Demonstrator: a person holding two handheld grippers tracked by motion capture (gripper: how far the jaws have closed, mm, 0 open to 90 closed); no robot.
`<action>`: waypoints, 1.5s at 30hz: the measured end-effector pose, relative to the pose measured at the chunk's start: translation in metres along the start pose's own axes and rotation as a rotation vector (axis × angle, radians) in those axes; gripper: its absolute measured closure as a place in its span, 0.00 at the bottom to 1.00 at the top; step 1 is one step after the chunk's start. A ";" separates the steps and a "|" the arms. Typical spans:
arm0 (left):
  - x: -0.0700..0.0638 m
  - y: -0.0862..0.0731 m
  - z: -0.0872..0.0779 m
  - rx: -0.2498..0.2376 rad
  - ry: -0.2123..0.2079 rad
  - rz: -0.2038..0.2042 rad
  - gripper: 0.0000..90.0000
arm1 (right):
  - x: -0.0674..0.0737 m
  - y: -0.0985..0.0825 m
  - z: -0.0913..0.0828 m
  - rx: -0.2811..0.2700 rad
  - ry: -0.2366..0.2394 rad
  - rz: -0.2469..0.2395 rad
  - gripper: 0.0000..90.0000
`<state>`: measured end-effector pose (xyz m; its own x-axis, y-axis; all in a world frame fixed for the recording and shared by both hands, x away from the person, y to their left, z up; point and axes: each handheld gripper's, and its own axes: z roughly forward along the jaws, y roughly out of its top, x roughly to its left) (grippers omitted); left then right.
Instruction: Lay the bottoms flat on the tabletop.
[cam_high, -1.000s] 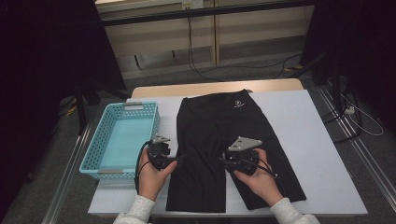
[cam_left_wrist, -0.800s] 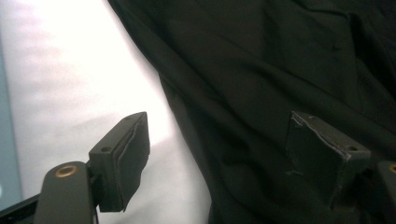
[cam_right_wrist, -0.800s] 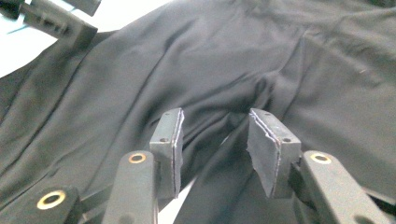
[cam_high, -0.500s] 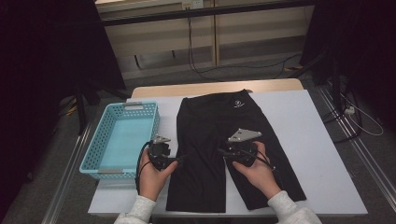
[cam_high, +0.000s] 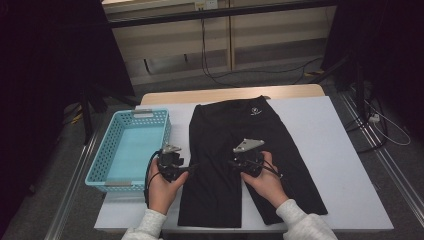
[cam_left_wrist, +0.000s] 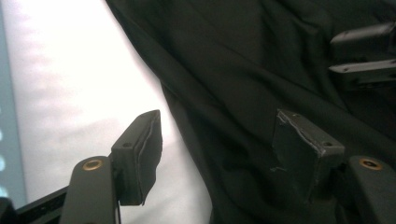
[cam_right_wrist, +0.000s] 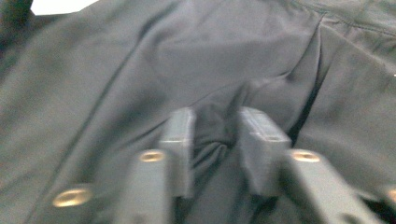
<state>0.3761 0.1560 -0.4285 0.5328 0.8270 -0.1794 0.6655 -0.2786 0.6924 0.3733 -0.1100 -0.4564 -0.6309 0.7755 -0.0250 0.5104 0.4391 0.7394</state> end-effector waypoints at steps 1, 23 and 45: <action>0.001 0.000 0.000 0.000 0.006 -0.002 0.39 | 0.000 0.000 0.000 0.003 -0.012 -0.016 0.88; 0.003 -0.001 0.024 0.059 0.106 0.014 0.62 | -0.026 -0.014 -0.027 -0.019 0.008 0.069 0.99; 0.003 0.006 -0.006 0.063 0.055 -0.068 0.98 | -0.025 -0.015 -0.025 -0.011 0.020 0.072 0.98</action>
<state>0.3785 0.1595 -0.4208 0.4569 0.8701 -0.1848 0.7316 -0.2495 0.6345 0.3670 -0.1475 -0.4499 -0.6049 0.7952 0.0419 0.5484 0.3778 0.7460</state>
